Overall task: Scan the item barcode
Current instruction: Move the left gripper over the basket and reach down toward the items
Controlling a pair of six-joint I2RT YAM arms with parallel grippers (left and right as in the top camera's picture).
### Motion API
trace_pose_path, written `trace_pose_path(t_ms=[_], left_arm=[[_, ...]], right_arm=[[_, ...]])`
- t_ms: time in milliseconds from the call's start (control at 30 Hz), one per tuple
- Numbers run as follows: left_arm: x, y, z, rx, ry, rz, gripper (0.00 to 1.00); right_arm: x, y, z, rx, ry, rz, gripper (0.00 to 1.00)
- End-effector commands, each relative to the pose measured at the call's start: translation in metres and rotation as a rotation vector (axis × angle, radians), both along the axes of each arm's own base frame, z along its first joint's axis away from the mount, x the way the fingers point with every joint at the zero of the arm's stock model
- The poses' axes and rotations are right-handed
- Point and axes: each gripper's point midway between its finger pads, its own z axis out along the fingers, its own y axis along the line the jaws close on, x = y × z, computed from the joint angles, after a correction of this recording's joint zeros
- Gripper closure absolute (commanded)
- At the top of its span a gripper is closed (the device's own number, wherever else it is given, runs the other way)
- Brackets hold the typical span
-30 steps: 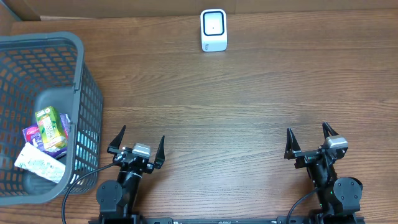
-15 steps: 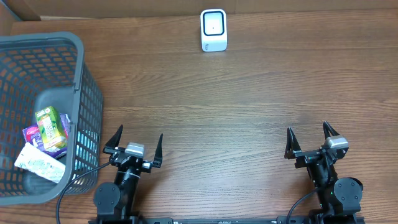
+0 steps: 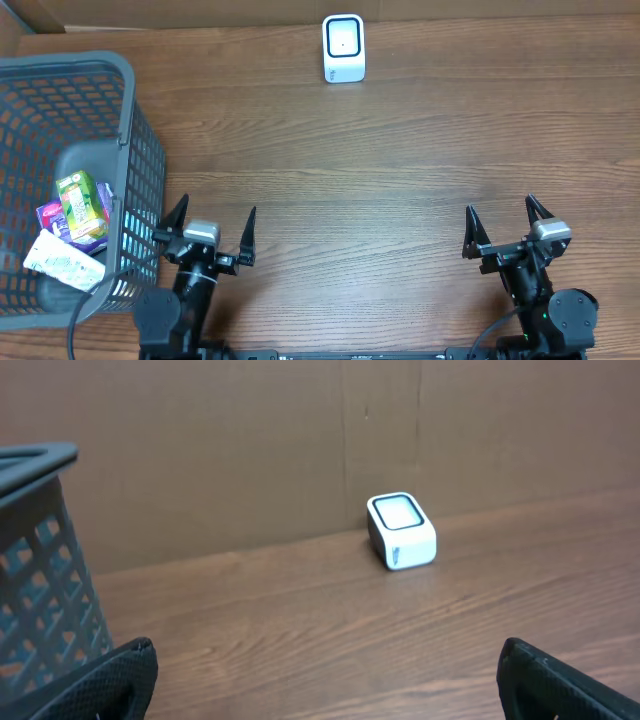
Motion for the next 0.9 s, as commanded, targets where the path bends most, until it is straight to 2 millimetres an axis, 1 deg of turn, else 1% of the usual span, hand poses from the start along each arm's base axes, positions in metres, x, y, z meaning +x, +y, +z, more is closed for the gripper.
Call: trace_pose_path(t_ms=[0, 100, 233, 400, 567, 700, 867], left_arm=[[0.003, -0.006, 0.034, -0.04, -0.012, -0.035, 0.0], [0.011, -0.014, 0.057, -0.043, 0.009, -0.082, 0.0], [0.021, -0.021, 0.083, -0.051, 0.077, -0.122, 0.0], [0.03, -0.024, 0.117, -0.063, 0.184, -0.142, 0.0], [0.036, -0.024, 0.149, -0.071, 0.264, -0.14, 0.01], [0.038, -0.024, 0.172, -0.076, 0.32, -0.138, 0.0], [0.038, -0.024, 0.193, -0.08, 0.376, -0.136, 0.01]], right_arm=[[-0.013, 0.0, 0.038, 0.007, -0.062, 0.005, 0.0], [-0.023, -0.001, 0.056, 0.008, -0.069, 0.005, 0.0], [-0.037, -0.002, 0.08, 0.009, -0.084, 0.009, 0.0], [-0.046, -0.002, 0.104, 0.007, -0.061, 0.01, 0.0], [-0.045, 0.009, 0.121, 0.004, 0.002, 0.074, 0.0], [-0.038, 0.02, 0.133, 0.004, 0.066, 0.137, 0.0], [-0.027, 0.033, 0.148, 0.01, 0.16, 0.206, 0.0]])
